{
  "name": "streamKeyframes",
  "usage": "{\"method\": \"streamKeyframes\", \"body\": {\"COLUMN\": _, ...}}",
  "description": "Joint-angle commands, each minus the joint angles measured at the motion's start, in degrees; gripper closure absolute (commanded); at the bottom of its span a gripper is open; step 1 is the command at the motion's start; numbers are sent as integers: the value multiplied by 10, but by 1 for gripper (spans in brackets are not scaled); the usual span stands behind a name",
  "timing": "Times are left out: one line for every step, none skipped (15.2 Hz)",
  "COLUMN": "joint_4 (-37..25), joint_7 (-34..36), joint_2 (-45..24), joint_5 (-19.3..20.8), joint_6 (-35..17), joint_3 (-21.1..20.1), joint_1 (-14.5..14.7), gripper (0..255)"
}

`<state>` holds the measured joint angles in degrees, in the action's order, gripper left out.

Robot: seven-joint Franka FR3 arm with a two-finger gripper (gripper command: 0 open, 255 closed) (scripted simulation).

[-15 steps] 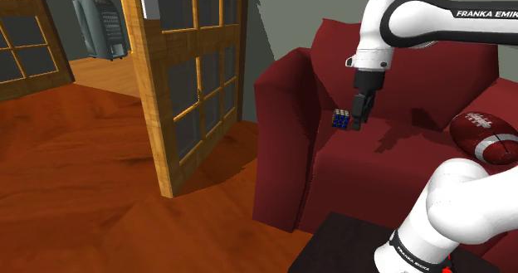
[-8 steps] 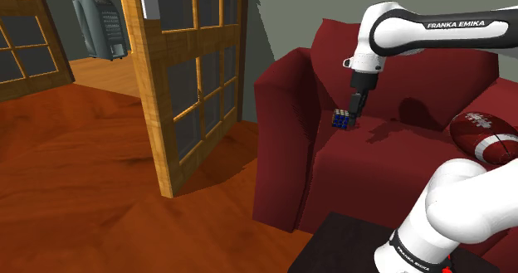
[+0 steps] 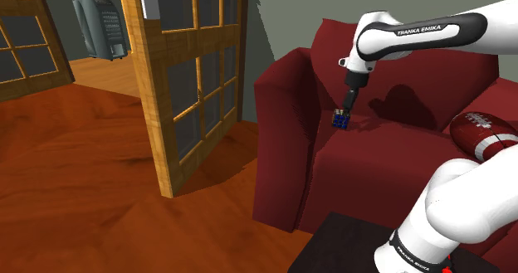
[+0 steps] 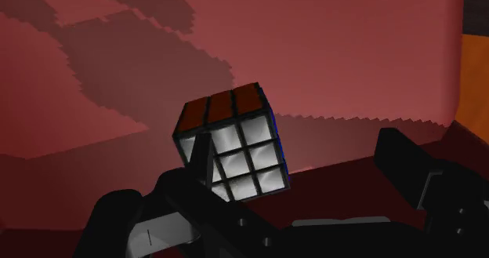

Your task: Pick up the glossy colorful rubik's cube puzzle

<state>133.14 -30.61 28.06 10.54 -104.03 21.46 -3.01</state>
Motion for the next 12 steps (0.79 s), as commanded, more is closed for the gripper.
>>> {"method": "streamKeyframes", "body": {"joint_4": -22, "joint_7": -34, "joint_2": -36, "joint_5": 1, "joint_6": -28, "joint_3": 23, "joint_1": 2, "gripper": 0}}
{"method": "streamKeyframes", "body": {"joint_4": -28, "joint_7": -41, "joint_2": -44, "joint_5": 0, "joint_6": -34, "joint_3": 28, "joint_1": 3, "gripper": 0}}
{"method": "streamKeyframes", "body": {"joint_4": -21, "joint_7": -41, "joint_2": -45, "joint_5": 1, "joint_6": -42, "joint_3": 29, "joint_1": 3, "gripper": 0}}
{"method": "streamKeyframes", "body": {"joint_4": -14, "joint_7": -41, "joint_2": -47, "joint_5": 1, "joint_6": -50, "joint_3": 30, "joint_1": 2, "gripper": 0}}
{"method": "streamKeyframes", "body": {"joint_4": -8, "joint_7": -41, "joint_2": -48, "joint_5": 2, "joint_6": -58, "joint_3": 31, "joint_1": 2, "gripper": 0}}
{"method": "streamKeyframes", "body": {"joint_4": -2, "joint_7": -41, "joint_2": -50, "joint_5": 2, "joint_6": -66, "joint_3": 32, "joint_1": 2, "gripper": 0}}
{"method": "streamKeyframes", "body": {"joint_4": 5, "joint_7": -41, "joint_2": -52, "joint_5": 2, "joint_6": -74, "joint_3": 34, "joint_1": 2, "gripper": 0}}
{"method": "streamKeyframes", "body": {"joint_4": 11, "joint_7": -41, "joint_2": -54, "joint_5": 2, "joint_6": -82, "joint_3": 35, "joint_1": 2, "gripper": 0}}
{"method": "streamKeyframes", "body": {"joint_4": 17, "joint_7": -42, "joint_2": -56, "joint_5": 3, "joint_6": -90, "joint_3": 36, "joint_1": 2, "gripper": 0}}
{"method": "streamKeyframes", "body": {"joint_4": 20, "joint_7": -42, "joint_2": -57, "joint_5": 3, "joint_6": -95, "joint_3": 37, "joint_1": 1, "gripper": 0}}
{"method": "streamKeyframes", "body": {"joint_4": 20, "joint_7": -42, "joint_2": -57, "joint_5": 3, "joint_6": -95, "joint_3": 37, "joint_1": 1, "gripper": 0}}
{"method": "streamKeyframes", "body": {"joint_4": 23, "joint_7": -41, "joint_2": -56, "joint_5": 4, "joint_6": -96, "joint_3": 37, "joint_1": 1, "gripper": 255}}
